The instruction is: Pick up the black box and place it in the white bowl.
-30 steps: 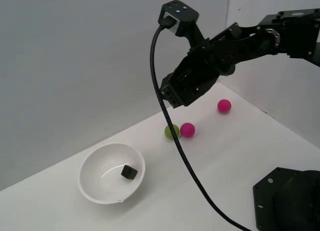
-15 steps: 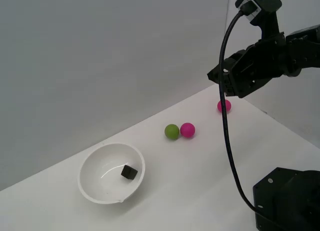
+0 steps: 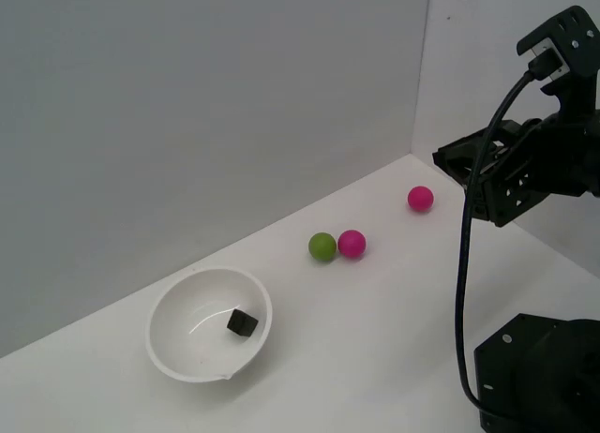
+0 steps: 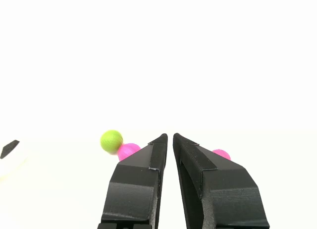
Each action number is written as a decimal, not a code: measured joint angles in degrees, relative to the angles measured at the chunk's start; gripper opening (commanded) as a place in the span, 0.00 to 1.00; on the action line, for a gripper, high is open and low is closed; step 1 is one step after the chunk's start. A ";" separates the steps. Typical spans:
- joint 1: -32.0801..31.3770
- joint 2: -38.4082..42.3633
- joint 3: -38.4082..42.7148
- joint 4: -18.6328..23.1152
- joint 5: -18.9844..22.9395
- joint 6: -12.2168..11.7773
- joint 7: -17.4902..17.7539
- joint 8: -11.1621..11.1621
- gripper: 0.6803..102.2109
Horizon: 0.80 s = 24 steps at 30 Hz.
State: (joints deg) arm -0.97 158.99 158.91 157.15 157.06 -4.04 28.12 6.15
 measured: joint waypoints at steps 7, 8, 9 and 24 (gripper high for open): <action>0.97 4.31 4.22 1.41 1.58 -0.53 0.09 0.00 0.02; 0.97 4.39 4.22 1.41 1.58 -0.62 0.18 -0.09 0.02; 0.97 4.39 4.22 1.41 1.58 -0.62 0.09 -0.09 0.02; 0.97 4.92 4.75 1.41 1.67 -0.62 1.05 -0.09 0.02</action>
State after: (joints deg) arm 0.00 163.92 163.65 158.55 158.73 -4.66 29.18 6.06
